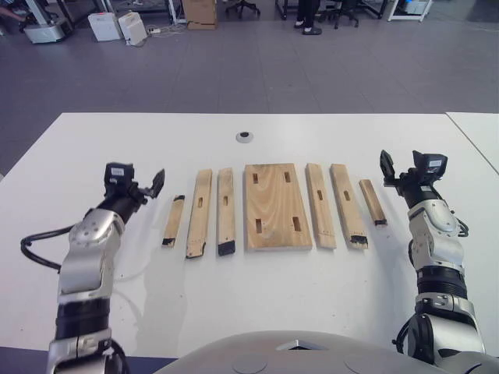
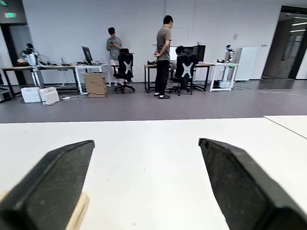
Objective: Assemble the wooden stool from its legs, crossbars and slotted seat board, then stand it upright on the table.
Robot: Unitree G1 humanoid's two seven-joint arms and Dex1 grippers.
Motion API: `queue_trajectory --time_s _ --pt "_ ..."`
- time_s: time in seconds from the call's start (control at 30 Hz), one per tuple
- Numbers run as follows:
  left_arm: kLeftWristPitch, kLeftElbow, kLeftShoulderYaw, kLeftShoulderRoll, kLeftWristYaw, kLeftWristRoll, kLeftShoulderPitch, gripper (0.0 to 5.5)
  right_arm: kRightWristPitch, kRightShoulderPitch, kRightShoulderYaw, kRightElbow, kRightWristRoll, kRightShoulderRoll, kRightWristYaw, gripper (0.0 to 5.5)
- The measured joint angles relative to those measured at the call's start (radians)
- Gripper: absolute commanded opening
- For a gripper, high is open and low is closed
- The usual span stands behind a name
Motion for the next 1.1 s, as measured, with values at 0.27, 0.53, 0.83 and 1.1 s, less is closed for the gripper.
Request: queue_trajectory --time_s 0.27,0.53,0.83,1.1 --pt "0.176 -0.131 -0.047 -0.039 0.030 -0.021 0.113 4.00 0.001 0.012 0.019 -0.001 -0.020 0.001 -0.017 4.07" --pt "0.249 -0.133 -0.126 -0.042 0.058 0.024 0.173 2.82 0.001 0.011 0.022 0.007 -0.048 -0.017 -0.019 4.07" --pt "0.151 -0.025 -0.116 -0.027 0.050 0.061 0.171 1.34 -0.001 0.008 0.055 0.029 -0.078 -0.002 -0.038 4.07" --pt "-0.106 0.129 -0.068 -0.050 0.045 0.080 0.044 1.29 0.166 -0.044 0.080 -0.053 0.034 0.037 0.026 4.07"
